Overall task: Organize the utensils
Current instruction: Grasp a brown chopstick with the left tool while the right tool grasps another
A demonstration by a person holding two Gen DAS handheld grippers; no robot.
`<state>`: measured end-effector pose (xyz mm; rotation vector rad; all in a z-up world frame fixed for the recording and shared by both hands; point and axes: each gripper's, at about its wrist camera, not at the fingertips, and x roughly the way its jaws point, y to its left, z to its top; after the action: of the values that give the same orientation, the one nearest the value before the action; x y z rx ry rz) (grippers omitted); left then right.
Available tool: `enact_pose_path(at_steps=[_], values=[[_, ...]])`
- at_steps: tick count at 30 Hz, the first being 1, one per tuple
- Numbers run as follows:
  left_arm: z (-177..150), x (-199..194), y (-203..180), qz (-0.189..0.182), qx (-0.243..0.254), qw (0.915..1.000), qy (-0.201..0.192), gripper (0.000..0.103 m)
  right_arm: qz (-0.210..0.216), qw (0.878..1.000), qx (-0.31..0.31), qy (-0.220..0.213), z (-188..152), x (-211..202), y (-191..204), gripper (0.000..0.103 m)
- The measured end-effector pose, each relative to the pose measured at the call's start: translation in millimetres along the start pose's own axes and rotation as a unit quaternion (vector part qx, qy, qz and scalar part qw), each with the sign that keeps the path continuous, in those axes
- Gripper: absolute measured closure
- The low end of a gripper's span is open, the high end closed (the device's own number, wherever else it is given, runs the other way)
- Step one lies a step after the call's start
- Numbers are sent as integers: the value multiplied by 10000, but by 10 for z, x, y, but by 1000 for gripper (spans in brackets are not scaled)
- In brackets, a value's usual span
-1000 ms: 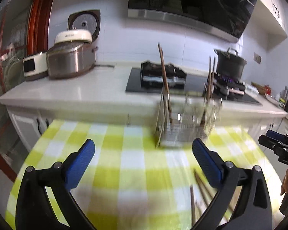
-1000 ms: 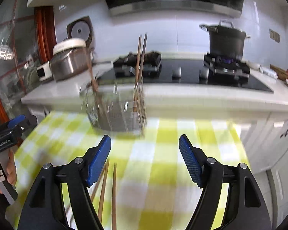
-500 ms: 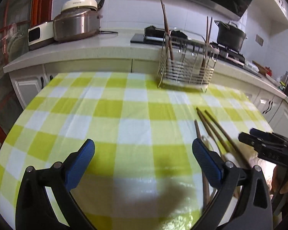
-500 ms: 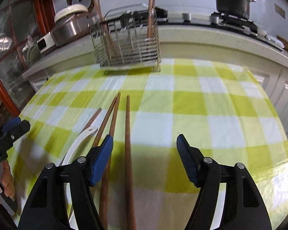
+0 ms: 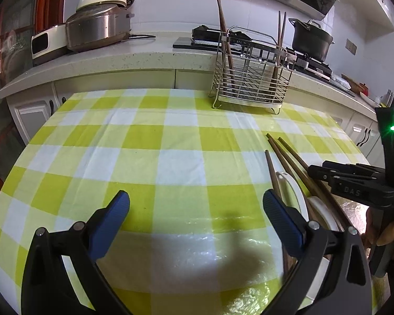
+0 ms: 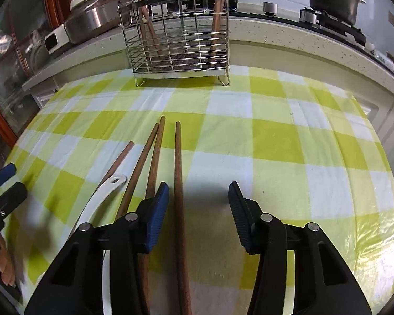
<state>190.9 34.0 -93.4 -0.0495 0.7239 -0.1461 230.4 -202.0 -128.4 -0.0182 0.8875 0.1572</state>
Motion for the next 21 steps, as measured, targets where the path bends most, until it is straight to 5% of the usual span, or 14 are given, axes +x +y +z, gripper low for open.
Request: enact_pose_path(at_steps=[2, 5, 7, 16, 21], values=[[-1, 10, 6, -12, -8, 10000, 34, 5, -141, 9998, -135, 25, 9, 25, 46, 59], [-8, 34, -2, -21, 25, 9999, 117, 5, -163, 9993, -347, 0, 4, 26, 125, 76], [-8, 60, -25, -51, 81, 9997, 225, 5, -212, 9988, -448, -12, -10, 15, 169, 95], [65, 191, -257, -329, 509, 9971, 466, 7, -104, 9999, -10, -133, -126, -131, -41, 96], [76, 348, -477, -356, 861, 9935, 661, 19, -24, 9995, 222, -219, -224, -251, -212, 96]])
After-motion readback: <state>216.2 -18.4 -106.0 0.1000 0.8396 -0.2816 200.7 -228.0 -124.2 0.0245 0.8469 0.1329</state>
